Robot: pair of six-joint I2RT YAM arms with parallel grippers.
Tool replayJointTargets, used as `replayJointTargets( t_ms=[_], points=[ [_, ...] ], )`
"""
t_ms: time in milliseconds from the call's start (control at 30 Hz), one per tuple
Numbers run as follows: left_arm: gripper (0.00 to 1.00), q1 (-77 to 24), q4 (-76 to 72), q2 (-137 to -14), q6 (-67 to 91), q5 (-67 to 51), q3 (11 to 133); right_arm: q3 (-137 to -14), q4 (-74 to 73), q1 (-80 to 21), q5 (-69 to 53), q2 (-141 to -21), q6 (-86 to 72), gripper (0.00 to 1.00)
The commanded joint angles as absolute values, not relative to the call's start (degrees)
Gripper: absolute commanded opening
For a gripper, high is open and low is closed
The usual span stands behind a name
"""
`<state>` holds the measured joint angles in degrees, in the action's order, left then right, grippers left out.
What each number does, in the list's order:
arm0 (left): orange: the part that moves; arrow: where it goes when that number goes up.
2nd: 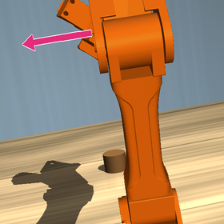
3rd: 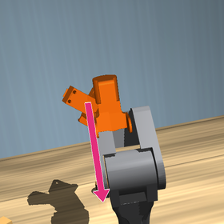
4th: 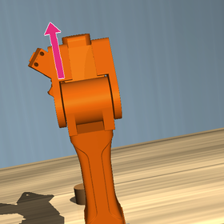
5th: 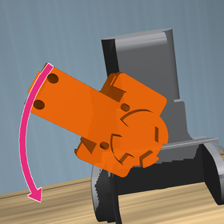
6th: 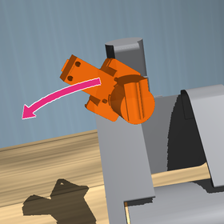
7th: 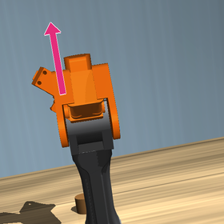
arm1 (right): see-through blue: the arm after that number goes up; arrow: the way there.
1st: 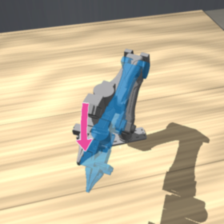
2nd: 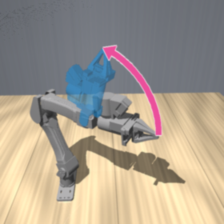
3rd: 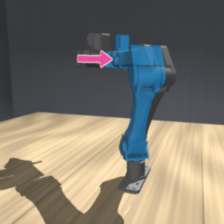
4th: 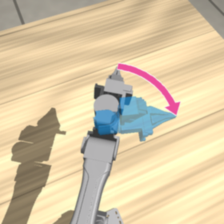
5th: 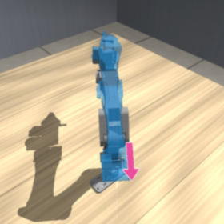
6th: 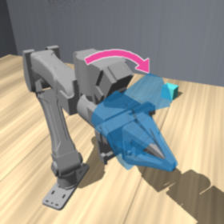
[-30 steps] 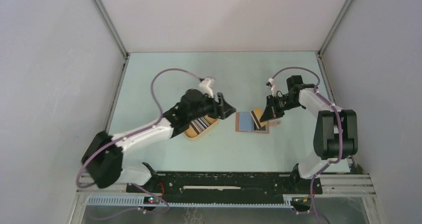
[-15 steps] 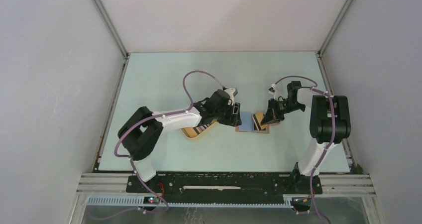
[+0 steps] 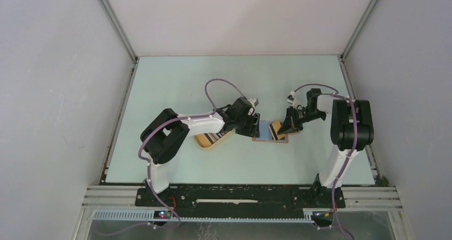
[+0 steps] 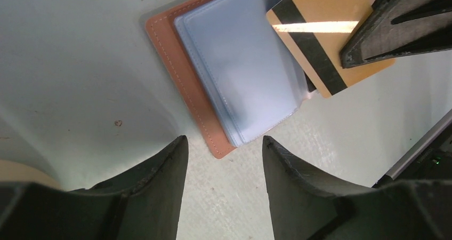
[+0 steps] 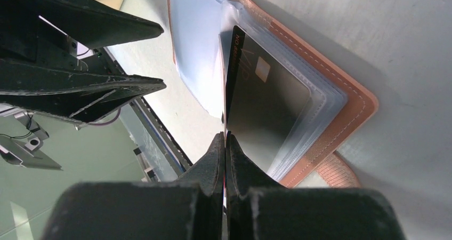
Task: Put the credit cards into the card holder
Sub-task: Insert the credit card into the card holder.
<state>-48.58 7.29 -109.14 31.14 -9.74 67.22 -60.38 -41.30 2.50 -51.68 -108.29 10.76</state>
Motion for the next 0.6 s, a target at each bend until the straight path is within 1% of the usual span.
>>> replayJointTargets(
  t_ms=[0, 133, 567],
  points=[
    [0.57, -48.4, 8.6, -110.0, 32.3, -11.5, 71.2, -61.8, -41.1, 2.5, -52.5, -109.1, 9.3, 0.00],
    [0.54, -48.3, 9.7, -111.2, 33.0, -12.2, 71.9, -62.3, -41.3, 1.3, -50.9, -109.1, 8.1, 0.00],
    [0.51, -48.1, 11.1, -113.3, 33.6, -13.8, 72.9, -63.0, -40.1, -2.9, -47.6, -109.3, 5.5, 0.00]
  ],
)
